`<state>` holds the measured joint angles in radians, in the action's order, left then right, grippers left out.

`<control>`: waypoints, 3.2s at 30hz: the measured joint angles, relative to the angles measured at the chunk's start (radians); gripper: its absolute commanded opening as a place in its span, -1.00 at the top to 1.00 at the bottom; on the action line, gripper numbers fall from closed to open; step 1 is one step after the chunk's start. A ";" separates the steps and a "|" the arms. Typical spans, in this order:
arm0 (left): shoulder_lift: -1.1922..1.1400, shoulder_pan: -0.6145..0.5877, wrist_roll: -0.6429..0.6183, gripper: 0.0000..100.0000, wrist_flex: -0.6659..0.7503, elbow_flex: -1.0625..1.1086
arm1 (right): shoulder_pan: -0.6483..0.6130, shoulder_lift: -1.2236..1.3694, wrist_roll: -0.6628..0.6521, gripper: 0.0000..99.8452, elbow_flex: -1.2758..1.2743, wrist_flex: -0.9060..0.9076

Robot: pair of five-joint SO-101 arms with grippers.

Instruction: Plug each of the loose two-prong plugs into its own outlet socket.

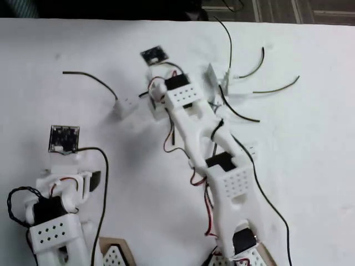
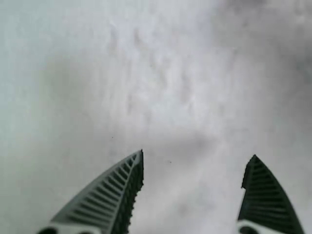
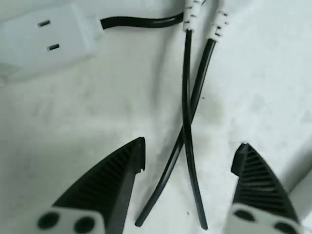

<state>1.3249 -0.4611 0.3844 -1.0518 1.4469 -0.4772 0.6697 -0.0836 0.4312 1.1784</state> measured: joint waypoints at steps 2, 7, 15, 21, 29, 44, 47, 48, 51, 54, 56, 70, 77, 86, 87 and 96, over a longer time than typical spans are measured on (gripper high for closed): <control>0.000 0.000 0.000 0.35 0.000 0.000 | 0.000 0.049 0.000 0.63 0.025 -0.031; 0.000 0.000 0.000 0.35 0.000 0.000 | 0.026 0.155 0.000 0.98 0.137 -0.040; 0.000 0.000 0.000 0.35 0.000 0.000 | 0.072 0.176 -0.164 0.97 0.213 0.060; 0.000 0.000 0.000 0.35 0.000 0.000 | 0.084 0.048 -0.239 0.97 0.212 0.198; 0.000 0.000 0.000 0.35 0.000 0.000 | 0.181 -0.152 -0.249 0.97 0.212 0.327; 0.000 0.000 0.000 0.35 0.000 0.000 | 0.563 -0.462 -0.417 0.97 0.212 0.497; 0.000 0.000 0.000 0.35 0.000 0.000 | 0.661 -0.463 -0.465 0.97 0.212 0.497; 0.000 0.000 0.000 0.35 0.000 0.000 | 0.694 -0.463 -0.483 0.97 0.212 0.497; 0.000 0.000 0.000 0.35 0.000 0.000 | 0.755 -0.473 -0.542 0.96 0.187 0.497; 0.000 0.000 0.000 0.35 0.000 0.000 | 0.767 -0.479 -0.572 0.84 0.130 0.517; 0.000 0.000 0.000 0.35 0.000 0.000 | 0.764 -0.485 -0.577 0.69 0.086 0.522; 0.000 0.000 0.000 0.35 0.000 0.000 | 0.445 -0.609 -0.345 0.63 -0.399 0.370; 0.000 0.000 0.000 0.35 0.000 0.000 | 0.328 -0.609 -0.130 0.63 -0.658 0.012; 0.000 0.000 0.000 0.35 0.000 0.000 | 0.299 -0.605 -0.061 0.63 -0.885 -0.327; 0.000 0.000 0.000 0.35 0.000 0.000 | 0.301 -0.592 -0.057 0.64 -0.885 -0.339; 0.000 0.000 0.000 0.35 0.000 0.000 | 0.305 -0.480 -0.052 0.97 -0.853 -0.358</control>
<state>1.3249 -0.4611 0.3844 -1.0518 1.4469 -0.1718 0.1895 -0.1358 -0.4219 0.8209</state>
